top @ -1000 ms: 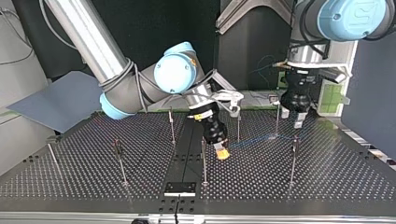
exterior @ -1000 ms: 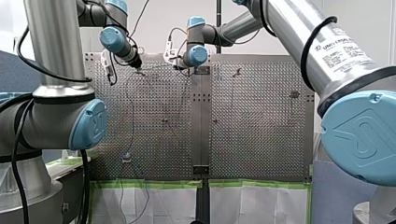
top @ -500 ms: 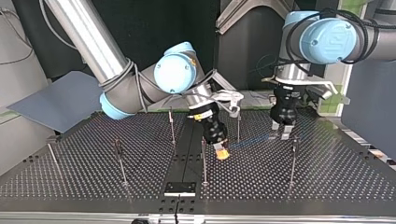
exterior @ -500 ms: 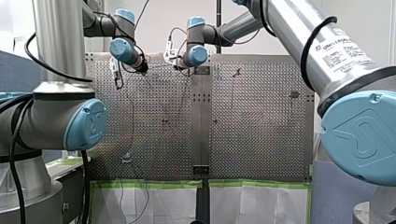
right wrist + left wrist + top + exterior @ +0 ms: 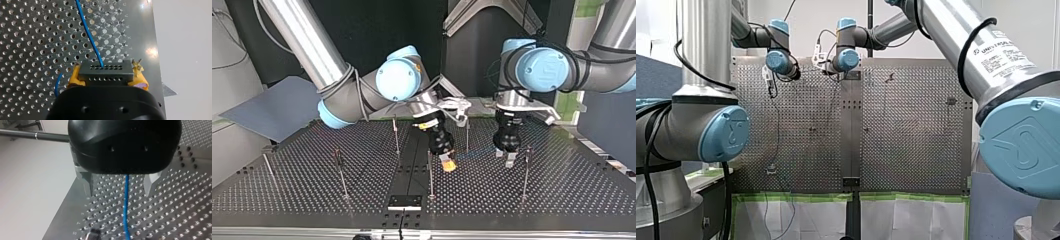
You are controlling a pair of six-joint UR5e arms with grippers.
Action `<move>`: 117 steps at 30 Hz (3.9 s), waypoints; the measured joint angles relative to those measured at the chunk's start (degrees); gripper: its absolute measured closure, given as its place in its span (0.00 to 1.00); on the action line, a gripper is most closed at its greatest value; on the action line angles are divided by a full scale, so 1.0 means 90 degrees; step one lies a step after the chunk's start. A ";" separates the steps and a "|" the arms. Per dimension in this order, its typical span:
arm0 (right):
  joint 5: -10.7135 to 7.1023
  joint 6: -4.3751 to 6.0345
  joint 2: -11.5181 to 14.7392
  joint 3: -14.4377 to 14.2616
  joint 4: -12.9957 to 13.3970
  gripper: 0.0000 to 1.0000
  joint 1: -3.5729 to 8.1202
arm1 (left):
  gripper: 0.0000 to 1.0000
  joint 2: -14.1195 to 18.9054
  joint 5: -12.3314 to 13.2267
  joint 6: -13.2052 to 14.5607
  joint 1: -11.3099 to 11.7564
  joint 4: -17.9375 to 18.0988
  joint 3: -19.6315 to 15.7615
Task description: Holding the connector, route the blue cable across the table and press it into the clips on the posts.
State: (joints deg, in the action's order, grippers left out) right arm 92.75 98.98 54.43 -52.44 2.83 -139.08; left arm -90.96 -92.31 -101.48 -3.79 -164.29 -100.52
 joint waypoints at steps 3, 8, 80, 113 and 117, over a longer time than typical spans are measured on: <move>-0.0002 0.0005 0.0000 0.0000 -0.0001 1.00 0.0010 | 0.00 -0.0178 -0.0051 -0.0004 -0.0012 0.0103 0.0145; -0.0010 0.0022 0.0000 0.0000 -0.0008 1.00 0.0028 | 0.00 -0.0468 -0.0101 -0.0038 0.0009 0.0217 0.0216; 0.0059 0.0247 -0.0017 -0.2043 -0.0113 1.00 -0.0091 | 1.00 -0.0744 -0.1220 -0.0187 -0.0807 0.0905 -0.2176; -0.0432 0.0331 -0.0343 -0.2755 0.0675 1.00 0.0464 | 1.00 -0.1961 -0.1018 -0.0567 -0.0658 0.2042 -0.2015; -0.0566 0.0340 -0.0347 -0.2692 0.0681 1.00 0.0528 | 1.00 -0.2106 -0.0969 -0.0575 -0.0576 0.2057 -0.1879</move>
State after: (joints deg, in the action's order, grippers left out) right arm 87.66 102.04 51.31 -76.67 8.96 -134.33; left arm -109.91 -101.03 -106.66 -8.97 -145.78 -117.43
